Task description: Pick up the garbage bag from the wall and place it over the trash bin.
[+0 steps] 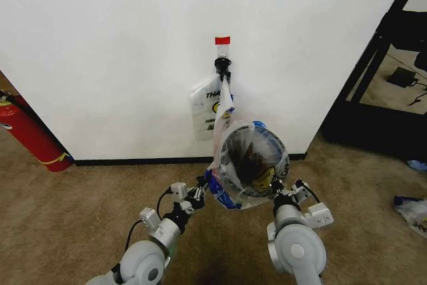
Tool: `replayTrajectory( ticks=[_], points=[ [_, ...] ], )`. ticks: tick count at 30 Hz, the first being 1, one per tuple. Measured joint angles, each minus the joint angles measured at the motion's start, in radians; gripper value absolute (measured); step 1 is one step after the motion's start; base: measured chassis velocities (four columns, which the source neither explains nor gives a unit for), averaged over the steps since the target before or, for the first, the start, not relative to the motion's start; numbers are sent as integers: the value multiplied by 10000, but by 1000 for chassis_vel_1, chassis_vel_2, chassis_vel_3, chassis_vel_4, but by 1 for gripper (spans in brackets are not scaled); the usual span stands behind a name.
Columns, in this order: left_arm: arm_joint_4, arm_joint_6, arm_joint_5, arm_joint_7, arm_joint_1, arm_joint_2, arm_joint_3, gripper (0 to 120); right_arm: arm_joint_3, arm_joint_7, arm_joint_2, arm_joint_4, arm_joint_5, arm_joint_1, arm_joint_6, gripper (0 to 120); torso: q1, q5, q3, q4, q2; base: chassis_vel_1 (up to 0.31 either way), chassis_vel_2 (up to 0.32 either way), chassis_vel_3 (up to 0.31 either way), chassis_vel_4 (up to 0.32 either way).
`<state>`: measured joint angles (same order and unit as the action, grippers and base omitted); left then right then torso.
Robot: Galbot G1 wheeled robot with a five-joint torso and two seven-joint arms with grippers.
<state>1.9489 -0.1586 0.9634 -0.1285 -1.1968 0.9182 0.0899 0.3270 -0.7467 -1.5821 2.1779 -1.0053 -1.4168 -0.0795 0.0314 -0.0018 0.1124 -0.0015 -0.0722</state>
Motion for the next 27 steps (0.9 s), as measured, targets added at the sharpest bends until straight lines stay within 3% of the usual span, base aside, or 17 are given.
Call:
replayTrajectory(
  ticks=[12,19,23,25,27],
  points=[
    [-656,24,-19,-110,697,271,108,0,-193,28,-86,90,5,-134,-150,0,0,-1,0,-1,0,0,0,0,0],
    [-515,25,-61,-26,611,204,111,0,-184,42,-84,92,-2,-170,-145,0,0,0,0,0,0,0,0,0,0],
    [-258,94,-321,149,298,155,141,16,-179,40,-129,87,-23,-123,-134,0,0,0,0,0,0,0,0,0,0],
    [-244,105,-396,163,248,148,140,18,-185,38,-147,83,-23,-117,-132,0,0,0,0,0,0,0,0,0,0],
    [-185,175,-563,183,153,119,119,29,-189,35,-177,57,-19,-117,-120,0,0,0,0,0,0,0,0,0,0]
  ],
)
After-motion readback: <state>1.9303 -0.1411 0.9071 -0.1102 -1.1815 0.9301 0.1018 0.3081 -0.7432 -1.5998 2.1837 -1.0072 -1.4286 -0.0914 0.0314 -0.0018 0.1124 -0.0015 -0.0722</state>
